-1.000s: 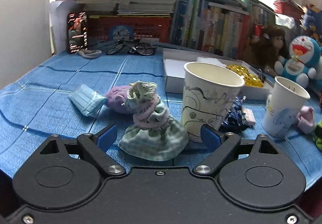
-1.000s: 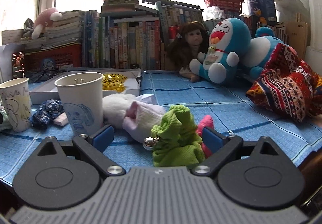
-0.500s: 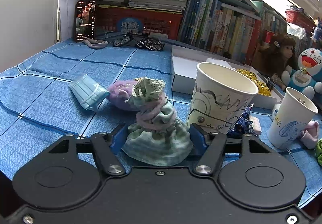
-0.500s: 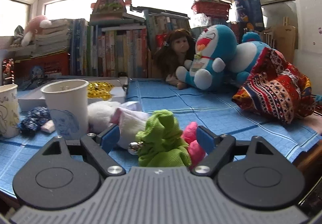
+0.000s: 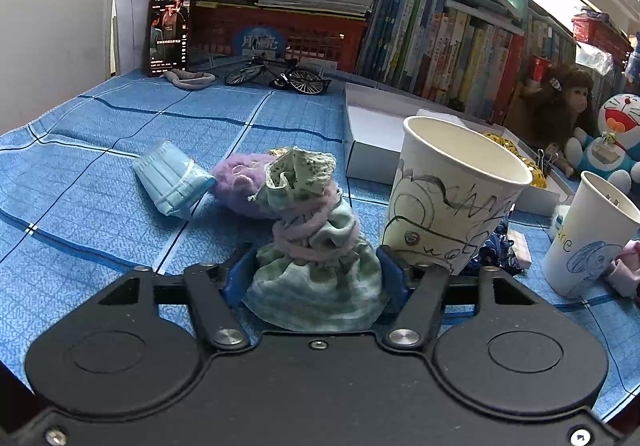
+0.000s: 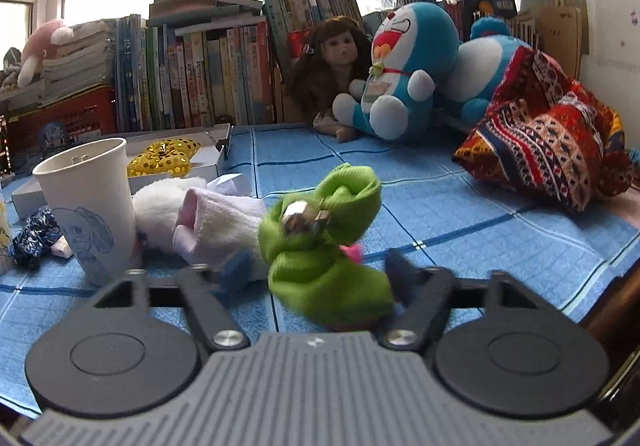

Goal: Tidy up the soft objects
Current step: 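Grasp the gingham doll dress with the left gripper while the right grasps the green scrunchie, then carry the dress and green scrunchie into the tray and lower them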

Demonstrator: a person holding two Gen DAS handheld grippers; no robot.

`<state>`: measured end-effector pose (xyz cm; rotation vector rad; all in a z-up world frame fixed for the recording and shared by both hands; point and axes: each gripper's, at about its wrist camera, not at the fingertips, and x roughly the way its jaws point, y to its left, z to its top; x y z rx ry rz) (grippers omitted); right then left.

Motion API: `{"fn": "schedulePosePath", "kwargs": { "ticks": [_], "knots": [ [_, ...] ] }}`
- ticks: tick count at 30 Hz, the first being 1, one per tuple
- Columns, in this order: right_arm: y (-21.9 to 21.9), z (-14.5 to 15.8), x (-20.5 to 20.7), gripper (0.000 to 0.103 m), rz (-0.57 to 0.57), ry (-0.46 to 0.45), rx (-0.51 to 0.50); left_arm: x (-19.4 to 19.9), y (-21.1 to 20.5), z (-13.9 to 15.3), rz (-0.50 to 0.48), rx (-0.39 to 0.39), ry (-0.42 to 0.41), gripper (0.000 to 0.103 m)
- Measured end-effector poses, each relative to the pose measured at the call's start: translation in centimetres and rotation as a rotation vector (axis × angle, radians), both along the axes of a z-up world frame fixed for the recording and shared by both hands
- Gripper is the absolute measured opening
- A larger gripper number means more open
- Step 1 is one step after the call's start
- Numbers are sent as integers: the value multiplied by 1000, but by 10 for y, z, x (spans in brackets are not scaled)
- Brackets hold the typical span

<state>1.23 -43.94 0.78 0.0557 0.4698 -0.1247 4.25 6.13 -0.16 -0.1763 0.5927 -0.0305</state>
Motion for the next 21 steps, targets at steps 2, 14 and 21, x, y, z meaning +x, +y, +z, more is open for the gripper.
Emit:
{"fn": "schedulePosePath", "kwargs": {
  "ticks": [2,14,21],
  "knots": [
    [-1,2,-1,48,-6,-3,5,-1,1,1,-10,-12,0,45],
    [3,25,-11,38,-2,-77,1,-17,5,19,-37,-37,-30,29],
    [6,47,-13,38,27,-136,16,-25,10,43,-48,-44,-82,29]
  ]
}}
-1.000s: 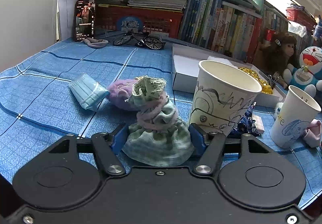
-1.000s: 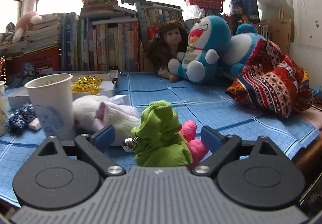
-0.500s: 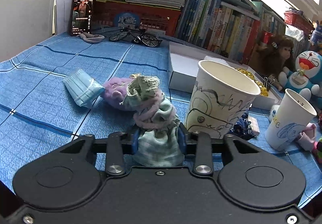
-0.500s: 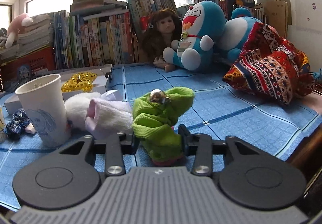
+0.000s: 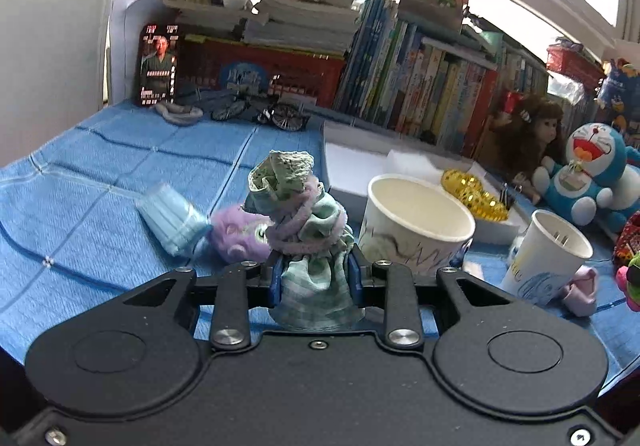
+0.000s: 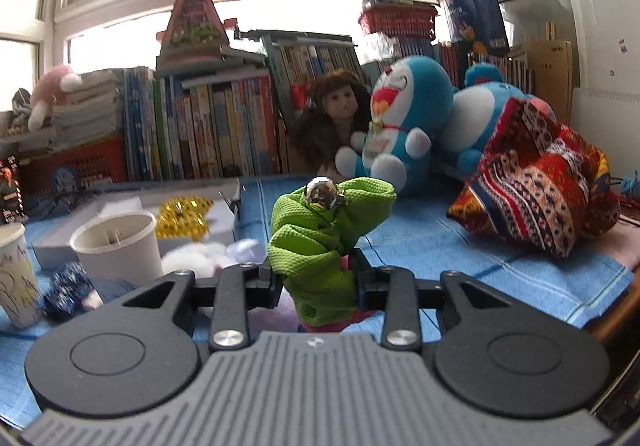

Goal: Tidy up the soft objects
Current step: 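Carry the dress and green scrunchie into the tray and lower them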

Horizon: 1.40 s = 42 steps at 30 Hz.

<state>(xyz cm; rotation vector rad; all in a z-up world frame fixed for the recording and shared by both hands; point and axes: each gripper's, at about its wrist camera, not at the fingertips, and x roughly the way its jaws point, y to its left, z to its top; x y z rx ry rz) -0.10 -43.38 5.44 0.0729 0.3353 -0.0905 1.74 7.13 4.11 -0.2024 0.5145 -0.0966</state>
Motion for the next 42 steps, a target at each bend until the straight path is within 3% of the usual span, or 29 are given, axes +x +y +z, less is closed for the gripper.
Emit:
{"fn": "schedulePosePath", "kwargs": {
  "ticks": [14,18,24,29,34,42],
  "knots": [
    [-1,38,33,38,109,-34,97,23,17,59,-41,41,-88,29],
    [7,48,49,39,162,-25,89,41,20,76,-88,21,-77,29],
    [19,61,90,39,280,35,98,78,5,91,-179,24,-18,29],
    [27,67,138,39,373,152,120,118,-18,93,-253,29,79,29],
    [36,60,179,40,405,244,131,160,-37,84,-284,12,179,29],
    [63,37,220,40,400,366,30,220,-56,56,-299,-6,322,29]
  ]
}}
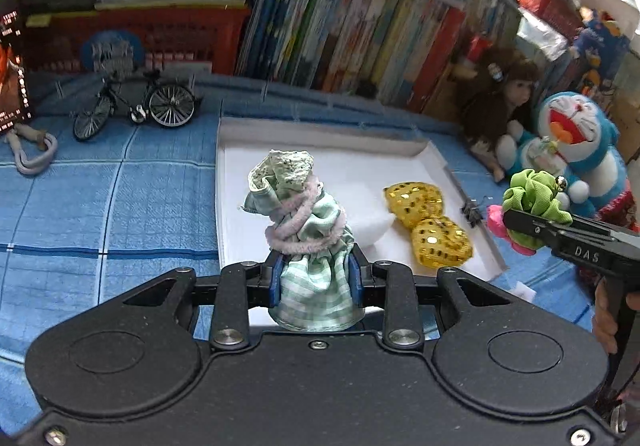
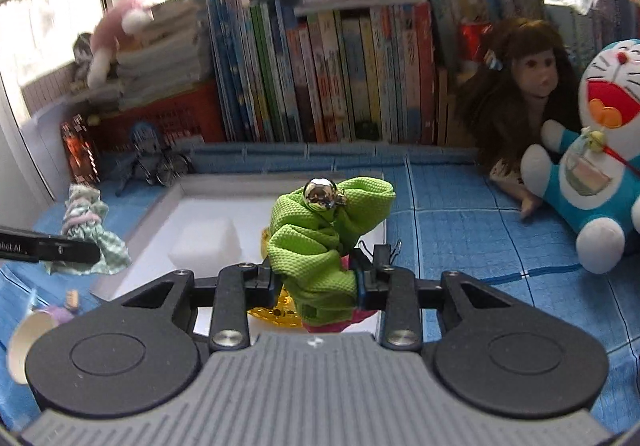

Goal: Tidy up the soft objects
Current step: 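Carry the dress and green scrunchie into the tray and lower them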

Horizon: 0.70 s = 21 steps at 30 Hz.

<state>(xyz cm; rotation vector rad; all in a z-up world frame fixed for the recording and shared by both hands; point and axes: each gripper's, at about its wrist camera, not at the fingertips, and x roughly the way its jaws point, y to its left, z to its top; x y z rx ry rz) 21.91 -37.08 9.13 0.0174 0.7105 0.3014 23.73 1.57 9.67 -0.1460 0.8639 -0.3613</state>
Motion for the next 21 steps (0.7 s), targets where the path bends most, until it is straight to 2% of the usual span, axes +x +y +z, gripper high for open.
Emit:
{"fn": "schedulePosePath", "kwargs": {
  "ticks": [7,14,17,21],
  "knots": [
    [17,-17,30,40,-33,94,-80,32,-15,-22,-9,43,58,29],
    [32,-28,46,41,-46,134,-140,55,-26,-38,-20,121,90,30],
    [37,-31,51,41,-35,145,-134,60,-28,-43,-33,131,97,31],
    [41,-31,55,41,-9,168,-71,64,-29,-47,-53,119,106,31]
  ]
}}
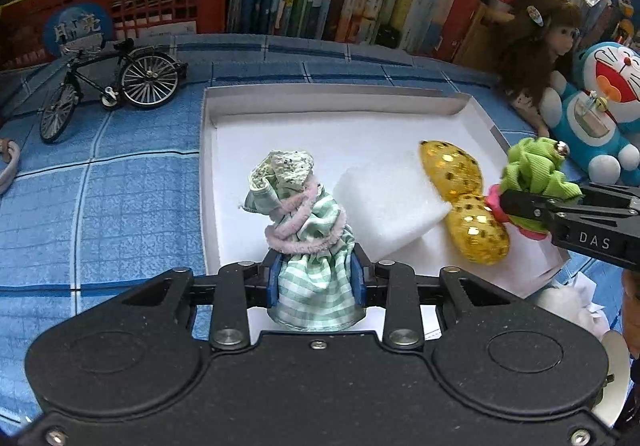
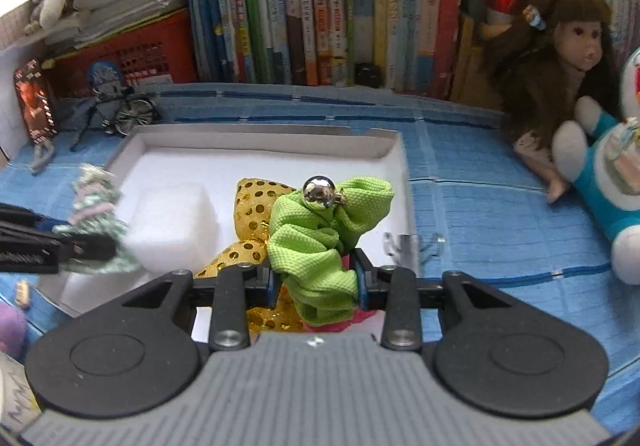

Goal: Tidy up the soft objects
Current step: 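Carry the dress and green scrunchie into the tray and lower them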

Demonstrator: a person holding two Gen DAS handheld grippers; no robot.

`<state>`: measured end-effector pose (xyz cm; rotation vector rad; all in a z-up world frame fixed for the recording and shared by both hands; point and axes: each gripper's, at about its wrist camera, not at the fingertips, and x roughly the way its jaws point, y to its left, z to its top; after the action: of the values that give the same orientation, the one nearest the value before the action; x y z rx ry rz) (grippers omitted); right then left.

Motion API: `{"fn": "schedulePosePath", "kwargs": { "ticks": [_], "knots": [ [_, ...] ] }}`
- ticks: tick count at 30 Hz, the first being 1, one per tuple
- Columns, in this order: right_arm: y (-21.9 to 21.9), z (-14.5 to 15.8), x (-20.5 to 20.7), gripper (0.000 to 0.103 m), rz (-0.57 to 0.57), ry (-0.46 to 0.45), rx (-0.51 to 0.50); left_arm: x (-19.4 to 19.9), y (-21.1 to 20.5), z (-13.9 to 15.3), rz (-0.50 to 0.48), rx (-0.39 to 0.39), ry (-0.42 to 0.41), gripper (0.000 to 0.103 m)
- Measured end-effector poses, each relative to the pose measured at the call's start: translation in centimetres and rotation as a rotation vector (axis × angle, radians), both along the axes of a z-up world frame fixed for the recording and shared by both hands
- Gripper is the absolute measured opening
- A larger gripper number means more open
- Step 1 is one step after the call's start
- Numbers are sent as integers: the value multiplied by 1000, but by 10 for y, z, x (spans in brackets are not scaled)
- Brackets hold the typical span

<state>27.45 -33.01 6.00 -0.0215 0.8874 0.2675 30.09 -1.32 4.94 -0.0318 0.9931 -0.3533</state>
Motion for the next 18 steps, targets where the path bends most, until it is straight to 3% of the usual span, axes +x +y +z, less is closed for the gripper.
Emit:
{"fn": "schedulePosePath", "kwargs": {
  "ticks": [3,13,18],
  "knots": [
    [4,1,4,42,9,17,17,2,0,0,-4,-15,10,32],
    [3,-5,21,44,-54,81,-65,15,-11,4,-62,-2,51,36],
    [9,-7,23,43,-16,100,-52,20,-16,3,-78,-8,64,36]
  ]
}}
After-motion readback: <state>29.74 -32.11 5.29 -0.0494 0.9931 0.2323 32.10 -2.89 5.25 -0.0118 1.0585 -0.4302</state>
